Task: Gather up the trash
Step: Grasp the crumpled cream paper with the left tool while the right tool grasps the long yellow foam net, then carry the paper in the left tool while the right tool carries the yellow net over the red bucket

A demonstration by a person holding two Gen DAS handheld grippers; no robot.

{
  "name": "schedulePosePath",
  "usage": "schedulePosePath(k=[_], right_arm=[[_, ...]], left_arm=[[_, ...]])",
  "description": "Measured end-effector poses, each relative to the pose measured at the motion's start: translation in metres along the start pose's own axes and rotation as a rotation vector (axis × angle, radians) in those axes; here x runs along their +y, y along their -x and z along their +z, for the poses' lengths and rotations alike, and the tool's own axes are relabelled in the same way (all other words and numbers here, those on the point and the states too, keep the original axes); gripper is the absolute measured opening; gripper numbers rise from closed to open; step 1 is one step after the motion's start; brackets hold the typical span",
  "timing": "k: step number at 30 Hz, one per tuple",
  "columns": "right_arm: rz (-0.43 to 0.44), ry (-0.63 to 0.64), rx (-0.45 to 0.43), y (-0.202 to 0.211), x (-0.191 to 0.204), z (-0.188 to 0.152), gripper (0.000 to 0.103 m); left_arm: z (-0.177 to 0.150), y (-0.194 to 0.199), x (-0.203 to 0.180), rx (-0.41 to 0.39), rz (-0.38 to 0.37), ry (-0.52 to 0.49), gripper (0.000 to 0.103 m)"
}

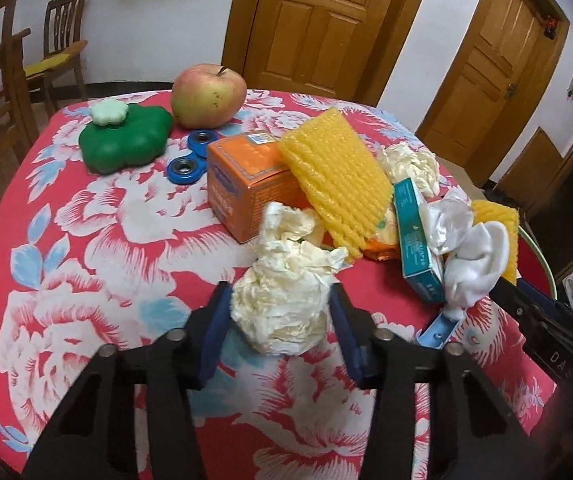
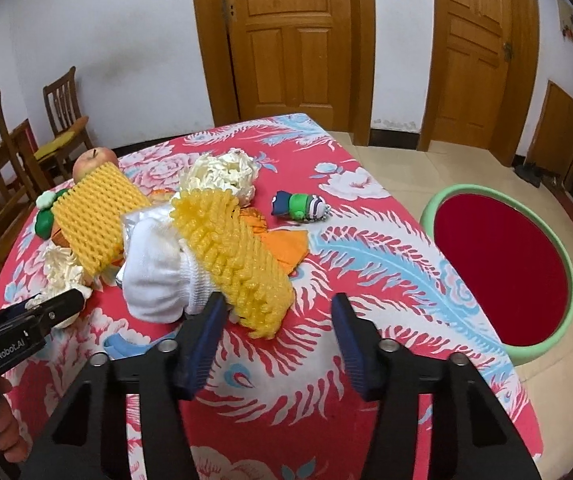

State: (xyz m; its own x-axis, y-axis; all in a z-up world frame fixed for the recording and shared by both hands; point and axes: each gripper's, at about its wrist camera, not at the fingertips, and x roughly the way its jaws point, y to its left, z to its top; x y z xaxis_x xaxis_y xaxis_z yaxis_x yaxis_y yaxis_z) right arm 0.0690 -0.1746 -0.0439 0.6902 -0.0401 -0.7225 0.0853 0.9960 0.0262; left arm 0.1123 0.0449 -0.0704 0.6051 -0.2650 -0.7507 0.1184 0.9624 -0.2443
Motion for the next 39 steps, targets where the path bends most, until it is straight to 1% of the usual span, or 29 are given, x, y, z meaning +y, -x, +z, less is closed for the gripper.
schedulePosePath(k=[3,5,6,8,9,10,16,20,24,29,32,39], right_arm=[[-0.008,0.017,-0.011,0.001,-0.002,0.002,0.047],[0.004,0.022,-0.005,0.000,-0.004,0.004,0.038],[0.009,0.021,0.000,-0.001,-0.005,0.004,0.028],[0.031,0.014,0.008,-0.003,-0.008,0.005,0.022],[0.038,0.012,0.010,-0.004,-0.008,0.004,0.016],[0.047,0.009,0.010,-0.003,-0.010,0.004,0.013],[0.092,0.010,-0.023,0.010,-0.014,0.001,0.011],[0.130,-0.023,-0.037,0.024,-0.024,0.000,0.011],[0.147,-0.039,-0.065,0.039,-0.032,0.000,0.011],[0.155,-0.070,-0.115,0.059,-0.050,0.003,0.011],[0.152,-0.091,-0.136,0.068,-0.062,0.004,0.011],[0.126,-0.154,-0.171,0.082,-0.096,0.003,0.011]], left_arm=[[-0.001,0.000,0.000,-0.006,-0.008,0.007,0.037],[-0.001,0.001,0.000,-0.014,-0.009,0.007,0.034],[-0.001,0.003,0.000,-0.018,-0.011,0.009,0.032],[-0.001,0.008,-0.001,-0.031,-0.011,0.008,0.031],[-0.002,0.012,-0.002,-0.037,-0.009,0.009,0.031],[-0.003,0.016,-0.003,-0.042,-0.009,0.010,0.031],[-0.004,0.037,-0.008,-0.075,-0.011,0.025,0.030],[-0.004,0.056,-0.018,-0.108,-0.016,0.024,0.030],[-0.003,0.072,-0.032,-0.135,-0.019,0.013,0.030],[0.001,0.084,-0.055,-0.152,-0.040,-0.020,0.030],[0.003,0.088,-0.075,-0.159,-0.067,-0.048,0.030],[0.012,0.080,-0.115,-0.146,-0.118,-0.106,0.030]])
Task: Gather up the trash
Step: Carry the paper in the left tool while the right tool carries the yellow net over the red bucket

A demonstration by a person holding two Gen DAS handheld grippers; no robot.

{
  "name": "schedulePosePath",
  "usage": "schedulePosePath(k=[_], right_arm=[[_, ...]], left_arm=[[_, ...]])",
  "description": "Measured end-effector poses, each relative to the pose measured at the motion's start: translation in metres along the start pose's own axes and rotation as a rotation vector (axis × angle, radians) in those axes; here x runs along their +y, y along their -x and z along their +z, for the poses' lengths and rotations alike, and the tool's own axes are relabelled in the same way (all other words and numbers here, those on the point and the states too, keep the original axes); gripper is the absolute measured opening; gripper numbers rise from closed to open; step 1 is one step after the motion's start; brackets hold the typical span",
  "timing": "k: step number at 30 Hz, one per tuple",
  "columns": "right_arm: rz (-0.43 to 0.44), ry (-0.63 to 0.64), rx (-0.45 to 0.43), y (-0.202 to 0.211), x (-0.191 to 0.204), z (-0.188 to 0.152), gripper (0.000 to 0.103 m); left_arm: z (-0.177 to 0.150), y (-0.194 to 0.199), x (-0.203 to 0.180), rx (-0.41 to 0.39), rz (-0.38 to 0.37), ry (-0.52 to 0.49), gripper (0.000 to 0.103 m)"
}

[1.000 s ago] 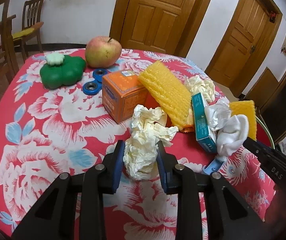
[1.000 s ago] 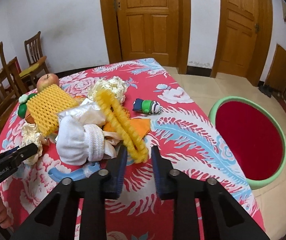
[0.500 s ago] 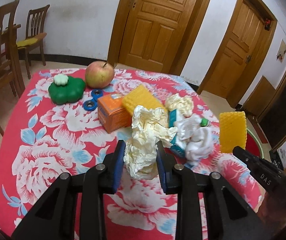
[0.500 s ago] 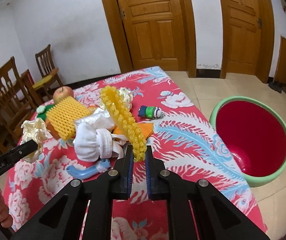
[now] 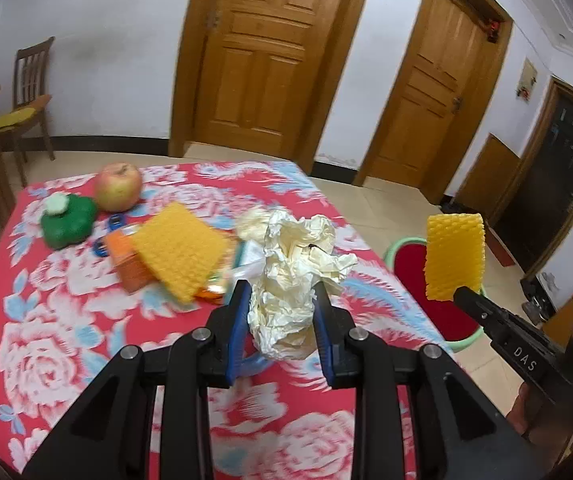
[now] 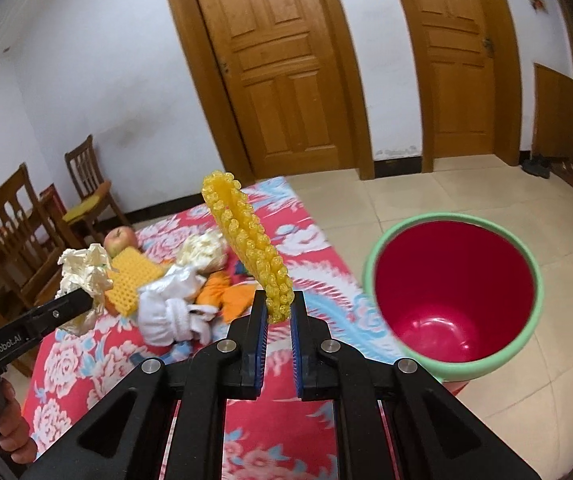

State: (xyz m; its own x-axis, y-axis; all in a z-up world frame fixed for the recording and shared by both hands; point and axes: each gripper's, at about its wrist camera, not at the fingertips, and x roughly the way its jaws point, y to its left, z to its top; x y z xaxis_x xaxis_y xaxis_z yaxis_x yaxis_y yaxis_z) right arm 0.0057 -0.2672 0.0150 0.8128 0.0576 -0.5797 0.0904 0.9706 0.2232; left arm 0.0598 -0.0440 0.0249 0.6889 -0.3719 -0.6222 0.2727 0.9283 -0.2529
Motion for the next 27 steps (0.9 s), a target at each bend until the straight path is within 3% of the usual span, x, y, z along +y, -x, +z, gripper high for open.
schedulePosePath(k=[27], right_arm=[[-0.173,-0.238,0.014,-0.009,-0.123,-0.009,0.011]], left_arm=[[0.006,-0.103,-0.149,0.133,-0.172,-0.240,0.030]])
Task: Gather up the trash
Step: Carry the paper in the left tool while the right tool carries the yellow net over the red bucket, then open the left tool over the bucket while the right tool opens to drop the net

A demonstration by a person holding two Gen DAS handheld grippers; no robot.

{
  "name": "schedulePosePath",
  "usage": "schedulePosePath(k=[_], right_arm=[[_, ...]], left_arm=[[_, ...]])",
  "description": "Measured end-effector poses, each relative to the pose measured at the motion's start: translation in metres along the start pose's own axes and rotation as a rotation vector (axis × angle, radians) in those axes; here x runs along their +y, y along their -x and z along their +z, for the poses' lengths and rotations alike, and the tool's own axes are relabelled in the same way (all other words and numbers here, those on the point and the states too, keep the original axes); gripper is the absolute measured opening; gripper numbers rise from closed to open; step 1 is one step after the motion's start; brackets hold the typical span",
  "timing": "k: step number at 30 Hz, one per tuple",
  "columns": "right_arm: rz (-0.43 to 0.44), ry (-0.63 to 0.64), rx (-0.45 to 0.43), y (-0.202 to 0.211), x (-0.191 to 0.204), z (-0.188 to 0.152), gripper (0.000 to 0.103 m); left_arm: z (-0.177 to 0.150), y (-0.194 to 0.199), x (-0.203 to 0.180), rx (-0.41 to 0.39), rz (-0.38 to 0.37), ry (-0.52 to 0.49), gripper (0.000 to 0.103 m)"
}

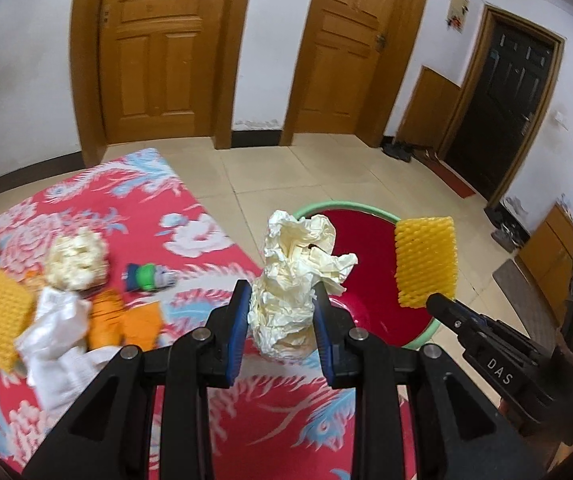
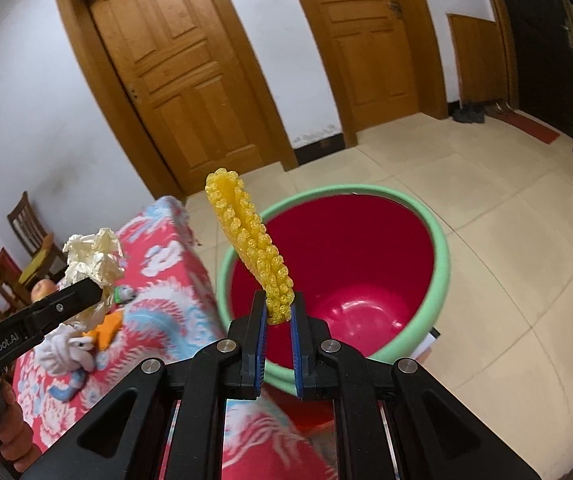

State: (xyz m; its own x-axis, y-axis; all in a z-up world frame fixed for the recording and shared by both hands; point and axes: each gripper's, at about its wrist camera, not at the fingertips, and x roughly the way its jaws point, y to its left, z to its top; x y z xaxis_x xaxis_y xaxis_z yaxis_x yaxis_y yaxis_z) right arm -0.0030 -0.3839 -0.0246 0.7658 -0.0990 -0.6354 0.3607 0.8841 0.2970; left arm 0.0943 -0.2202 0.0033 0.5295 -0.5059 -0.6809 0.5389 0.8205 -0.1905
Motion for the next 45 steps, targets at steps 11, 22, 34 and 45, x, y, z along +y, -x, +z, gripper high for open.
schedulePosePath(k=[11,22,34,45], right_arm=[[-0.062,-0.059,0.055,-0.022,-0.032,0.000,0.012],[-0.091,-0.078,0.081,-0.032,-0.044,0.001,0.013],[-0.078,-0.087,0.070,-0.026,-0.043,0.001,0.023],[-0.024,-0.066,0.044,-0.011,-0.023,0.001,0.039]], left_arm=[[0.000,-0.051,-0.024,0.084,-0.043,-0.043,0.030],[-0.001,-0.075,-0.031,0.133,-0.016,-0.056,0.043],[0.000,-0.063,-0.024,0.118,-0.021,-0.018,0.056],[-0.005,-0.022,-0.003,0.074,0.016,0.031,0.056]])
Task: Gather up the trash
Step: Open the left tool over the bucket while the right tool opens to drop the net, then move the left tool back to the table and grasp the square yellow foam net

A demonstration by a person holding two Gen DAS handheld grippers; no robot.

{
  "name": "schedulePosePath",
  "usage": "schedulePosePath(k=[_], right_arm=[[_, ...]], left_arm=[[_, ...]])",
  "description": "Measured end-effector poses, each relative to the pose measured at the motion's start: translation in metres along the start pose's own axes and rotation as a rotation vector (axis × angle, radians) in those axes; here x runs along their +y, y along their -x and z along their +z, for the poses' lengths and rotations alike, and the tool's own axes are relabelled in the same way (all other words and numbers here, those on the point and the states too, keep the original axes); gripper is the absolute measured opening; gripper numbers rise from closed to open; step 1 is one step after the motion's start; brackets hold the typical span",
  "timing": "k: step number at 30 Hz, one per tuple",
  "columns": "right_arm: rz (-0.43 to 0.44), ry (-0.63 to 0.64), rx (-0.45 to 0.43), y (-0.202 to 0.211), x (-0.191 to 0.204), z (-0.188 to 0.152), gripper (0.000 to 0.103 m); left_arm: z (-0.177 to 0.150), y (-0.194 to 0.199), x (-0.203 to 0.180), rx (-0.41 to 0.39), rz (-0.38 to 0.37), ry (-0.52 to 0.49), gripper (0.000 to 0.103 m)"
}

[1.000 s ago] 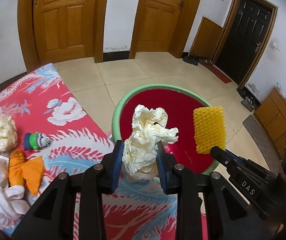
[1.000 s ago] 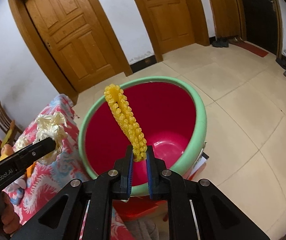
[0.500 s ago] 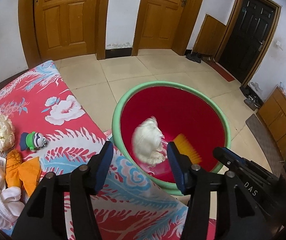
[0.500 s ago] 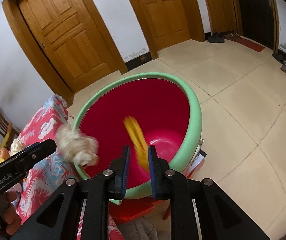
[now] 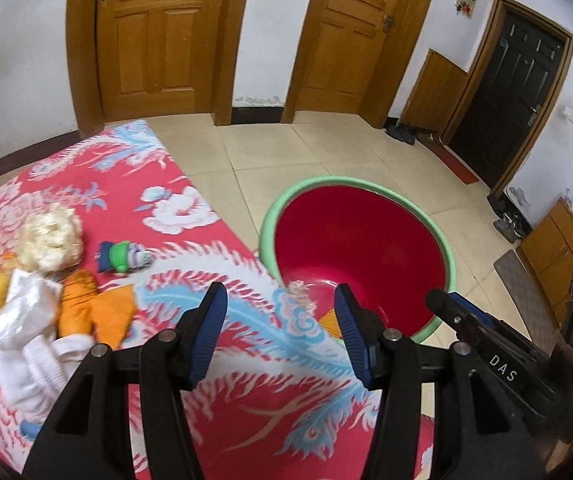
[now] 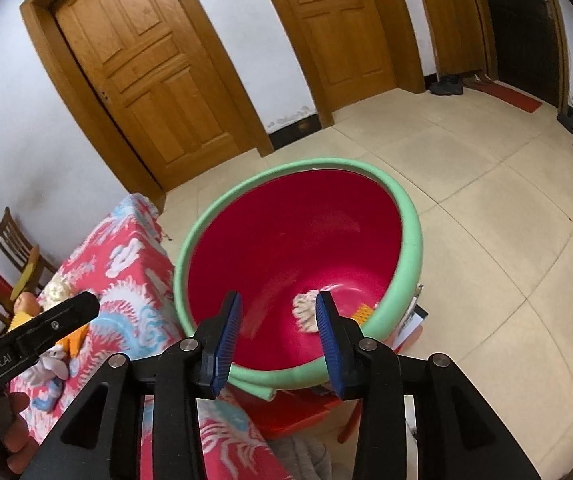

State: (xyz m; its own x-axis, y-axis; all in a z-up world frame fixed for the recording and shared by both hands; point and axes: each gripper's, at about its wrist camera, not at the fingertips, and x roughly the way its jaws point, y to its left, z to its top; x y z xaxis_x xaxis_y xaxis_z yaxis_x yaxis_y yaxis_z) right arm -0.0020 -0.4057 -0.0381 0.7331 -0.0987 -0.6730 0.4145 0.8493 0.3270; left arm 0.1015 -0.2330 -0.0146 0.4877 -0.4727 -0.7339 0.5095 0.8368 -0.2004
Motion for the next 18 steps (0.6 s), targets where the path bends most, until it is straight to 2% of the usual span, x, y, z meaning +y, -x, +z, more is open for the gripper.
schedulePosePath(k=[18], right_arm=[[0.080,0.081,-0.012,0.017,0.055,-0.011,0.039]], left_arm=[[-0.019,0.062,0.072,-0.081,0.100,0.148,0.056]])
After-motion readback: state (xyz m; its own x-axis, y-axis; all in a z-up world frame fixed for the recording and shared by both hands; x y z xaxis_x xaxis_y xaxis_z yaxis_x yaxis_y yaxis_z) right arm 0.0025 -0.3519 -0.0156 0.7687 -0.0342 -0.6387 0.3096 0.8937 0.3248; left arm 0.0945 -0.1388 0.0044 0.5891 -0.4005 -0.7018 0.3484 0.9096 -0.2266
